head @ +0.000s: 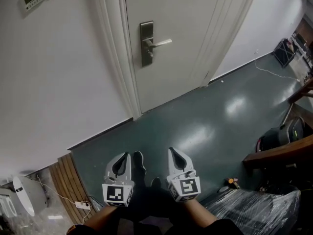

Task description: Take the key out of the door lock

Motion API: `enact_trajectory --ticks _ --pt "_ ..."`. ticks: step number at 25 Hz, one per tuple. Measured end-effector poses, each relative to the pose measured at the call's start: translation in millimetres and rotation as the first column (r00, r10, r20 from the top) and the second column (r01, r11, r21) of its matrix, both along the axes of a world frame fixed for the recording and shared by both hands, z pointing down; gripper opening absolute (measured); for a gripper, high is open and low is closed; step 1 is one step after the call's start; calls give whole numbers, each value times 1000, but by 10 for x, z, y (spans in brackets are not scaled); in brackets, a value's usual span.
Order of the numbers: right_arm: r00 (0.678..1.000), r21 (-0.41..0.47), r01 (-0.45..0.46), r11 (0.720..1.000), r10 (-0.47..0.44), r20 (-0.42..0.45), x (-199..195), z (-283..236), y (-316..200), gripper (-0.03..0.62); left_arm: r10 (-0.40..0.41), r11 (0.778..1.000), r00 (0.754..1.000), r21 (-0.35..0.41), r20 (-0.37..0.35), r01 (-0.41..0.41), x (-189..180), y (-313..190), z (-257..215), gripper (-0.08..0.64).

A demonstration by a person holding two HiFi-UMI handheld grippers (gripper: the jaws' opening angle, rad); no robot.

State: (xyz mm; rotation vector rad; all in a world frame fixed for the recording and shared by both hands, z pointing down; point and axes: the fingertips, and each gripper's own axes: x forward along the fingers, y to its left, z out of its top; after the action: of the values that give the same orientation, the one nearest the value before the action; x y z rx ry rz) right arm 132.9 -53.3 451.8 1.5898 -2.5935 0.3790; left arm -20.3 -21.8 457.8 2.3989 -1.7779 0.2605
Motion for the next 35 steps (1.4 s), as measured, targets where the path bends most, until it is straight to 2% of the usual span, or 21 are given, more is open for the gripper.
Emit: enact_trajectory --ticks 8,12,15,19,22,26,29,35 --pt "996 1 -66 998 66 -55 -3 12 -617 -6 102 994 994 36 -30 -101 84 -905 -69 15" --pt "994 15 -82 996 83 -71 -120 -29 -982 -6 132 991 991 40 -29 -130 -36 -1309 11 15" --pt "991 -1 -106 994 106 -78 -237 -100 -1222 -6 154 987 987 54 -39 -152 -113 -1577 -114 15" --pt "988 -11 -119 993 118 -99 -370 -34 -1519 -6 179 983 983 52 -42 -177 -260 -1912 -38 15" --pt "987 -15 -135 991 133 -96 -483 -88 -1720 -6 183 982 981 64 -57 -179 -388 -2123 -51 15" --pt "985 3 -150 989 149 -88 -595 -214 -1909 -6 175 983 984 69 -42 -172 -566 -2287 -18 15" --pt "987 25 -142 990 143 -74 -612 -247 -2019 -6 168 984 984 72 -65 -164 -614 -2369 -52 15" --pt "992 28 -105 994 107 -62 -631 -215 -2346 -6 137 988 988 81 -65 -132 -665 -2592 -79 15"
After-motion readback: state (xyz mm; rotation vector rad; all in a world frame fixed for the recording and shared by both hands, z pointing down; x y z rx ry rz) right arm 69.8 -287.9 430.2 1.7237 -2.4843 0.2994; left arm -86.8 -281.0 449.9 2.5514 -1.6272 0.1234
